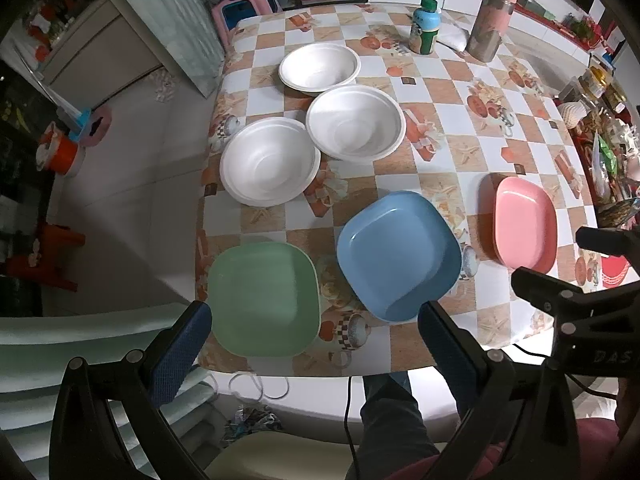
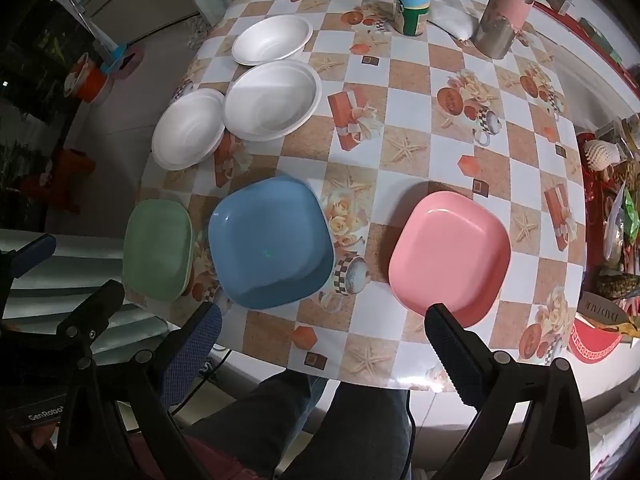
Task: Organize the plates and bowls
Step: 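Move both grippers toward the blue square plate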
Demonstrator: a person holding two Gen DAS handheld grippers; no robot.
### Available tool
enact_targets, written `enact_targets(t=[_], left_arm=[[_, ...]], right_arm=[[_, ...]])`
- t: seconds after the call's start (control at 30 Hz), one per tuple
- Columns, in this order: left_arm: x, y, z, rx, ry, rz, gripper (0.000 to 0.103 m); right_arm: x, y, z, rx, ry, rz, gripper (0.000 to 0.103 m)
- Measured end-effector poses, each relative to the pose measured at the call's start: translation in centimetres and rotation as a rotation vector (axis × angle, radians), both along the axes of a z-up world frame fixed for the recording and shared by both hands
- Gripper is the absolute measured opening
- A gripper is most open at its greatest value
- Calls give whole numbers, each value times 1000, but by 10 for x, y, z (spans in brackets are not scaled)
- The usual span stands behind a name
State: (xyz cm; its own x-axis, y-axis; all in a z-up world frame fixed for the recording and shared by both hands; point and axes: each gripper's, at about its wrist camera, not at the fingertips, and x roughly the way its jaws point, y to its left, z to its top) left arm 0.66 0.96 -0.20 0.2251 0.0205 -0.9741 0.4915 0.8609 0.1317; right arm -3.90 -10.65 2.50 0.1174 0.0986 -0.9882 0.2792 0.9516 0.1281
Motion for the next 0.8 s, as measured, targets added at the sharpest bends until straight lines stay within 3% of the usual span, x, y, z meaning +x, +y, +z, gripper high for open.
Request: enact_targets(t=[0.37, 0.53, 0.6, 0.7, 0.8], left_arm=[[1, -8, -5, 13, -8, 0, 103], [4, -8, -11, 53, -10, 8, 103], [9, -5, -24, 56, 6, 30, 103], [15, 3, -50, 121, 77, 56, 103], [17, 11, -71, 169, 91, 76, 103]], right_arm=[[3, 0, 0, -4, -1, -2, 102], [2, -4, -7, 4, 5, 4, 102], [5, -4, -13, 9, 8, 20, 102], [12, -5, -30, -5, 22, 41, 102], [23, -4, -56, 19, 56, 61, 102]])
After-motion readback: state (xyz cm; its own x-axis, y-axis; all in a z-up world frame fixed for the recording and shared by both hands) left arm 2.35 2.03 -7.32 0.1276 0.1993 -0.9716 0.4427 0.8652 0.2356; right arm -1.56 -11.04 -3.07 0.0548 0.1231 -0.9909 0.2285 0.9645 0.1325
